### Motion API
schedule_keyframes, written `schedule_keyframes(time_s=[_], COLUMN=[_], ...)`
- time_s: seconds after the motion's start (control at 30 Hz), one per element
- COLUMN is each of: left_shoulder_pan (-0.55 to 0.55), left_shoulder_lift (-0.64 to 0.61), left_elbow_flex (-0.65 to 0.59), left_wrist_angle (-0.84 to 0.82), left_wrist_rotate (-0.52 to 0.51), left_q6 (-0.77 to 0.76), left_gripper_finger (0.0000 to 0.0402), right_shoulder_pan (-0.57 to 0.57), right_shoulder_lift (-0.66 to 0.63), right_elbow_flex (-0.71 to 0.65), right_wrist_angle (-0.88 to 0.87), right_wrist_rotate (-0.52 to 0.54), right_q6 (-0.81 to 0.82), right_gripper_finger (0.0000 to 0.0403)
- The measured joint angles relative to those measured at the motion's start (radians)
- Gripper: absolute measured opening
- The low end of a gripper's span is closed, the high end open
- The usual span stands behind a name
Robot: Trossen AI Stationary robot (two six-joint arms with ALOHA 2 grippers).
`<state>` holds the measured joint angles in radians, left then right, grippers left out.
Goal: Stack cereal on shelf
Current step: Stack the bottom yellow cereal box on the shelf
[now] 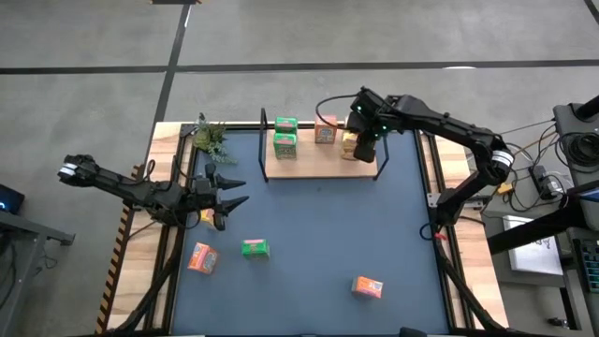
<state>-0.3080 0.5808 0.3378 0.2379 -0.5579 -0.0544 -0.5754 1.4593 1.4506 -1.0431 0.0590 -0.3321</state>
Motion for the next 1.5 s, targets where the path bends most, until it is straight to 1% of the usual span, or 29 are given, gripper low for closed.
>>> schedule_keyframes(time_s=[0.17,0.27,0.33,0.4,0.67,0.83,1.07,1.23,1.5], left_shoulder_pan=[0.0,0.0,0.0,0.0,0.0,0.0,0.0,0.0,0.0], left_shoulder_lift=[0.0,0.0,0.0,0.0,0.0,0.0,0.0,0.0,0.0], left_elbow_flex=[0.0,0.0,0.0,0.0,0.0,0.0,0.0,0.0,0.0], left_wrist_angle=[0.0,0.0,0.0,0.0,0.0,0.0,0.001,0.001,0.001], left_wrist_rotate=[0.0,0.0,0.0,0.0,0.0,0.0,0.0,0.0,0.0], left_q6=[0.0,0.0,0.0,0.0,0.0,0.0,-0.007,-0.007,-0.007], left_gripper_finger=[0.019,0.019,0.019,0.019,0.019,0.019,0.019,0.019,0.019], right_shoulder_pan=[0.001,0.001,0.0,0.0,0.001,0.001,0.001,-0.017,-0.046], right_shoulder_lift=[0.0,-0.001,-0.001,-0.001,-0.004,-0.021,-0.034,-0.032,0.003], right_elbow_flex=[-0.033,-0.046,-0.048,-0.048,-0.049,-0.046,0.014,0.01,-0.009], right_wrist_angle=[0.003,0.004,0.002,0.003,0.005,-0.006,-0.072,-0.121,-0.113], right_wrist_rotate=[0.004,0.051,0.082,0.091,0.092,0.092,0.102,0.102,0.101], right_q6=[-0.019,-0.031,-0.04,-0.061,-0.111,-0.111,-0.082,-0.064,-0.061], right_gripper_finger=[0.0032,0.0013,0.001,0.0009,0.0009,0.0009,0.0009,0.0009,0.0009])
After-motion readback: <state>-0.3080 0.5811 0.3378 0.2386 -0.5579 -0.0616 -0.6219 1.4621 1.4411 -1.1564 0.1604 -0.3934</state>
